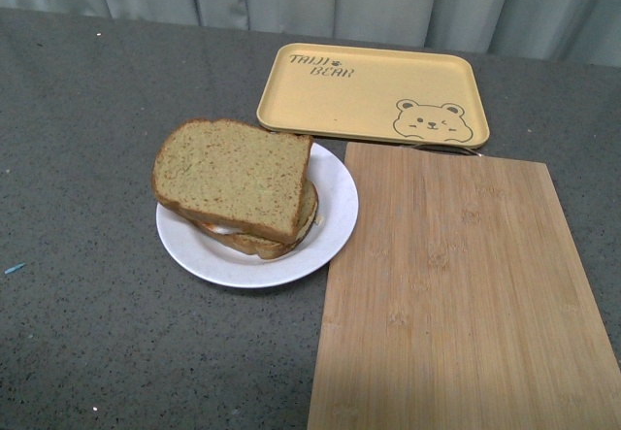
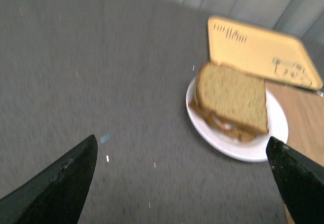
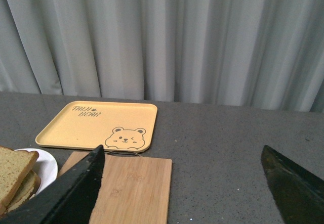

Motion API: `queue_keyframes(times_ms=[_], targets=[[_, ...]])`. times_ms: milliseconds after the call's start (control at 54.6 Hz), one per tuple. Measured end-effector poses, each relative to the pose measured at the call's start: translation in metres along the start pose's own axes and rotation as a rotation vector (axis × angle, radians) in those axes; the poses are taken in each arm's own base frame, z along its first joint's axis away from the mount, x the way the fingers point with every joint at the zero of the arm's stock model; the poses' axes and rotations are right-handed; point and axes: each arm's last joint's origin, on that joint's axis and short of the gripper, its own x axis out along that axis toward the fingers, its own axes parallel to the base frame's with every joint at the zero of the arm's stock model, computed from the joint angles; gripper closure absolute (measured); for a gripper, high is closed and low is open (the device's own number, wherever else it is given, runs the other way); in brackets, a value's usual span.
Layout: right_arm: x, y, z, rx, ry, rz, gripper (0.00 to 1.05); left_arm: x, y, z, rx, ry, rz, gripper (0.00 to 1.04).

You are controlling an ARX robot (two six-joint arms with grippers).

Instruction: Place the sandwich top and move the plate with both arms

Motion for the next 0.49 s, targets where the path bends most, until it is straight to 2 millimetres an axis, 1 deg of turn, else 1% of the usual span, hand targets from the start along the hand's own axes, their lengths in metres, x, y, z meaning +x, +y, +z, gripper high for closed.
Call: queue_keyframes(times_ms=[18, 37, 128, 293, 385, 495], targets=[[0.000, 0.000, 0.000, 0.000, 0.000, 0.000, 0.08, 0.002, 0.000, 0.000, -0.012, 0.009, -0.001, 0.07], [0.000, 0.000, 0.000, 0.001, 0.000, 0.000, 0.07, 0.005, 0.001, 0.000, -0.034, 0.021, -0.004, 0.07], [0.000, 0.000, 0.000, 0.000, 0.000, 0.000, 0.10, 0.019, 0.001, 0.003, -0.126, 0.059, -0.003, 0.07], [0.000, 0.000, 0.000, 0.000, 0.000, 0.000, 0.09, 0.056, -0.006, 0.008, -0.286, 0.154, -0.068, 0.07], [0.000, 0.000, 0.000, 0.000, 0.000, 0.000, 0.09, 0.076, -0.008, 0.002, -0.344, 0.218, -0.064, 0.07], [0.000, 0.000, 0.000, 0.000, 0.000, 0.000, 0.09, 0.100, -0.013, -0.011, -0.369, 0.329, -0.073, 0.07]])
